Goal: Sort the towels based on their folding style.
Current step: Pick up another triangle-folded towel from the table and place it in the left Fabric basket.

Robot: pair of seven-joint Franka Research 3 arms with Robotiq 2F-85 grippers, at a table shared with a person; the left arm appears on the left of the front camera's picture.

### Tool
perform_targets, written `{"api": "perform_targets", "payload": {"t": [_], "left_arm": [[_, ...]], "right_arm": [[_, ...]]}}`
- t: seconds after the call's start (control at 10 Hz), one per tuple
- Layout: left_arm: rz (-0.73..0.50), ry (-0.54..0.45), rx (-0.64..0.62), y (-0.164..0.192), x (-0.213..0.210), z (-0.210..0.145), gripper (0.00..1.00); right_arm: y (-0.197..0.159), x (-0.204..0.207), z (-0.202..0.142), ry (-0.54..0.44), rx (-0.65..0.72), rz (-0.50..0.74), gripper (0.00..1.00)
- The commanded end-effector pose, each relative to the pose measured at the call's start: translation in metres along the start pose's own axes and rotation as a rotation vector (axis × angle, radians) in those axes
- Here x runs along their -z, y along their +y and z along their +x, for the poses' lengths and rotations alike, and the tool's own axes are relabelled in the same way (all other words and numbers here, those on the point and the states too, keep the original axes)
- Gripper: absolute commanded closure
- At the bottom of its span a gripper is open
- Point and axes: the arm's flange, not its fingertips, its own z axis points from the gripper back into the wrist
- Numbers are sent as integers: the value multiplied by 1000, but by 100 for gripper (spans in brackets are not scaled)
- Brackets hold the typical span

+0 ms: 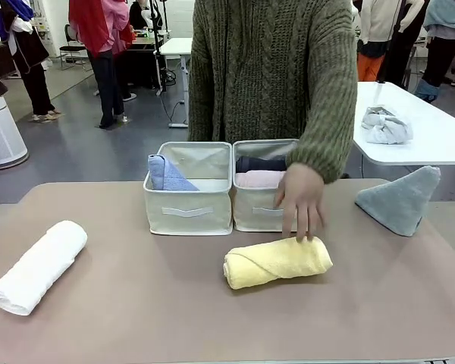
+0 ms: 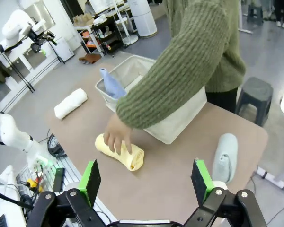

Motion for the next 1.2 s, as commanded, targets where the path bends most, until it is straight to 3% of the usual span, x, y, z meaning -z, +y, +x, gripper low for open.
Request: {"api": "perform_targets", "payload": {"t": [0.0,0.5,0.6,0.7,0.9,1.1], "left_arm": [[-5,1,11,1,-5,5,0],[3,0,6,0,-2,3,0],[-55,-222,156,13,-6,-29,0],[-119,-424,205,26,-18,-54,0],[-71,-580,253,33,-22,-105,0],[-32,-591,192,36,-15,-150,0]], "right_arm": [[0,1,1,-1,-1,10,0],[0,1,1,-1,-1,10,0],[0,1,1,-1,-1,10,0],[0,1,1,-1,-1,10,0],[0,1,1,-1,-1,10,0],[0,1,1,-1,-1,10,0]]}}
